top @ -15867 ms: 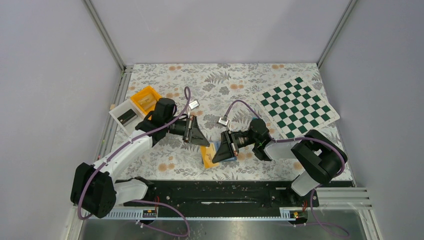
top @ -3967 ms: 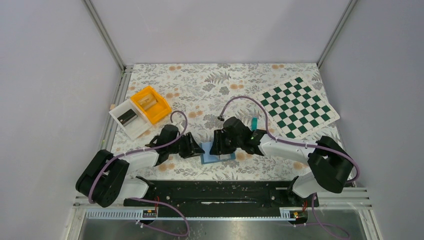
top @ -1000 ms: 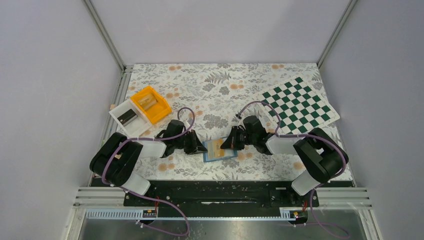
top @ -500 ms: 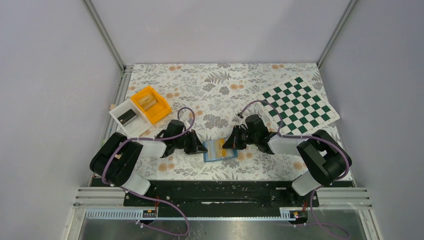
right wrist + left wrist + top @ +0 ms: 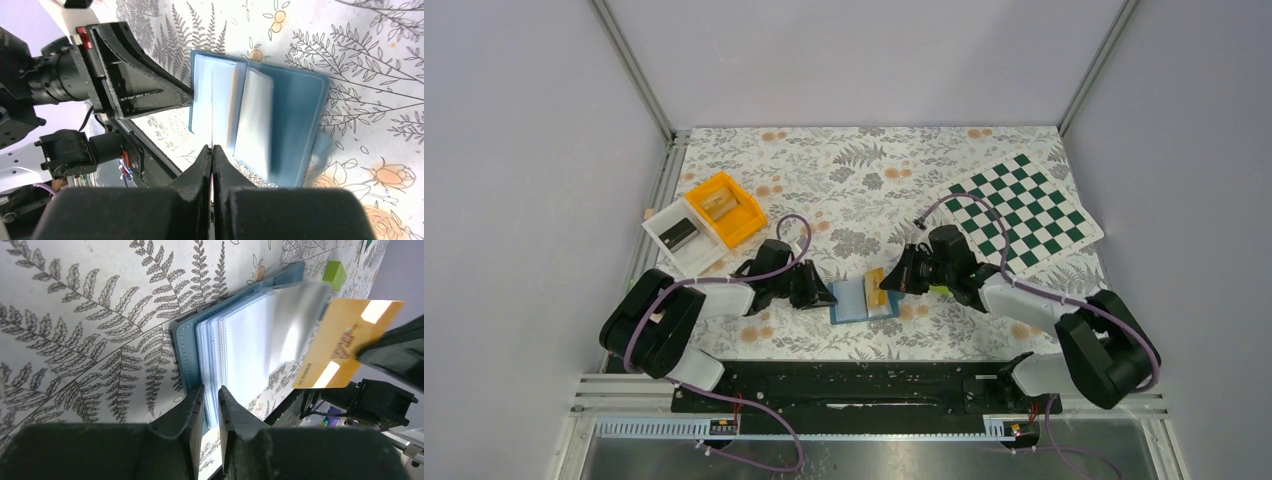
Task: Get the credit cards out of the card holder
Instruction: Remove the credit card from the card holder.
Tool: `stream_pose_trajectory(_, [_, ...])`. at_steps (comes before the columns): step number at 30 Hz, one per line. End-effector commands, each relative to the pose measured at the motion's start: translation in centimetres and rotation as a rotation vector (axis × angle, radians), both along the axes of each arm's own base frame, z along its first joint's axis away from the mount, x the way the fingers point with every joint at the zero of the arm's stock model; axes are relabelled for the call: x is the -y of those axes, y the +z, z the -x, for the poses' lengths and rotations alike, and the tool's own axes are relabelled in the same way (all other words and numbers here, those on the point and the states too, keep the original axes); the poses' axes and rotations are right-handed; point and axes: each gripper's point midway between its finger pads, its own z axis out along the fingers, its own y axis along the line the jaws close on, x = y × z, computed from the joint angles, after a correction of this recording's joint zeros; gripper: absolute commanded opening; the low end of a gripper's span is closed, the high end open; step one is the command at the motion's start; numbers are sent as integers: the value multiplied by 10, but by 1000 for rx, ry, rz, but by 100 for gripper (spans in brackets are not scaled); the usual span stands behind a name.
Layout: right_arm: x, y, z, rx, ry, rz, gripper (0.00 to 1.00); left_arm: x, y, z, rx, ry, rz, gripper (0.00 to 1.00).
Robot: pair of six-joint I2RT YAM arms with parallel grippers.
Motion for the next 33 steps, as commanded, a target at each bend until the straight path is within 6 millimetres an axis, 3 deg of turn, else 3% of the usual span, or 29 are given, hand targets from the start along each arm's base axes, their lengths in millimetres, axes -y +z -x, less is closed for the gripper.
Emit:
stream_pose_trajectory(1, [11,17,-2,47,-49,17,0,-3,10,0,28,4,-2,22])
stream_pose_trajectory(5, [10,38,-4,59,-99,-48,0,12,55,-1,104,-27,140,34])
stream_pose_trajectory(9, [0,69,-7,78,-161,-244,0,23,107,1,231,-62,271,46])
stream_pose_trajectory(13, [-2,93,-10,101,-212,-383,0,34,150,10,334,-112,420,50])
stream_pose_trajectory(19, [-2,122,-8,166,-216,-509,0,48,156,15,313,-149,460,52])
stream_pose_trajectory(27, [-2,122,-3,162,-204,-549,0,63,168,20,275,-177,573,50])
stream_pose_trajectory(33, [0,113,1,154,-199,-542,4,65,172,24,252,-181,632,20])
